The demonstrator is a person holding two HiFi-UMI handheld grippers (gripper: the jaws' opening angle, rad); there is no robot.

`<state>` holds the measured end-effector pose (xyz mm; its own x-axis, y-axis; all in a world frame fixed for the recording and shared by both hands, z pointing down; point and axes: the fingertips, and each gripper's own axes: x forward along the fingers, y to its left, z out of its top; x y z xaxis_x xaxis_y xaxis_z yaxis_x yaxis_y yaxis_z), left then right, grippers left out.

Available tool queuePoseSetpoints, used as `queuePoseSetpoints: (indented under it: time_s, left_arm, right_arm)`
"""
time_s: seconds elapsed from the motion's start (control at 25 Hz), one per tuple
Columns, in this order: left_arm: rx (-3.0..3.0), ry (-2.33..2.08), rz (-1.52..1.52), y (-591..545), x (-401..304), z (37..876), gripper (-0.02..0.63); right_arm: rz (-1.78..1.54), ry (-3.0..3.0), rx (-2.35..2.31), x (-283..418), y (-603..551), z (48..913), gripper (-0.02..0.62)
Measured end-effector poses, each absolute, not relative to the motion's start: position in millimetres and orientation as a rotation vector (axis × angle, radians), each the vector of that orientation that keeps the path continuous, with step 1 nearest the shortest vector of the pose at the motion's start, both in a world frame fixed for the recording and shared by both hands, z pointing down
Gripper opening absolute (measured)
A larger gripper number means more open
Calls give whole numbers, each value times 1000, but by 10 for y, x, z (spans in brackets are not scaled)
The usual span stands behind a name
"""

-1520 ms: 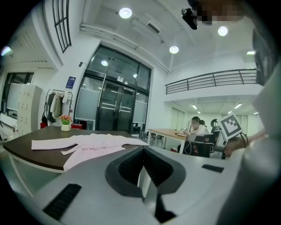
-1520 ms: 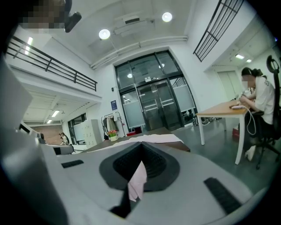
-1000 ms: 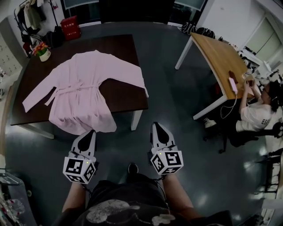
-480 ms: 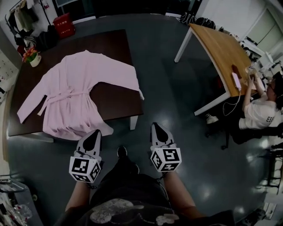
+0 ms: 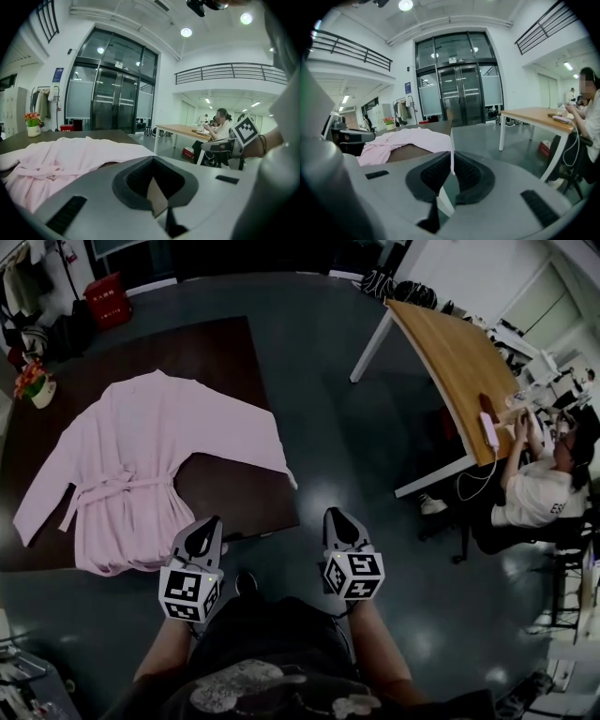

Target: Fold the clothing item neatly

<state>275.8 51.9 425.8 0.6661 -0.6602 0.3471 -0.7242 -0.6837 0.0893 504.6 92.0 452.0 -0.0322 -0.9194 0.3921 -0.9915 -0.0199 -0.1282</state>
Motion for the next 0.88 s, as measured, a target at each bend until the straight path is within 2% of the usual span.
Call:
queuePoseSetpoints:
  time_s: [0.12,0.32,0.64,0.88]
  left_arm:
    - [2666,-1094,458,287,2847,4352,8]
    - [2628,-1058,515,71,3033,4525,8]
    - [2503,-1146,630,-106,3262,4732,8]
    - [2388,-1237,703,-161,3309,4920,8]
  right_arm:
    - [585,-2042,2037,5105,728,4664,0]
    - [652,-2041,1909,5178,487,5031,68]
    - [767,-2201,1509,5059,163,5731,101]
    - [714,-2274,1236,4873,-104,6108,112]
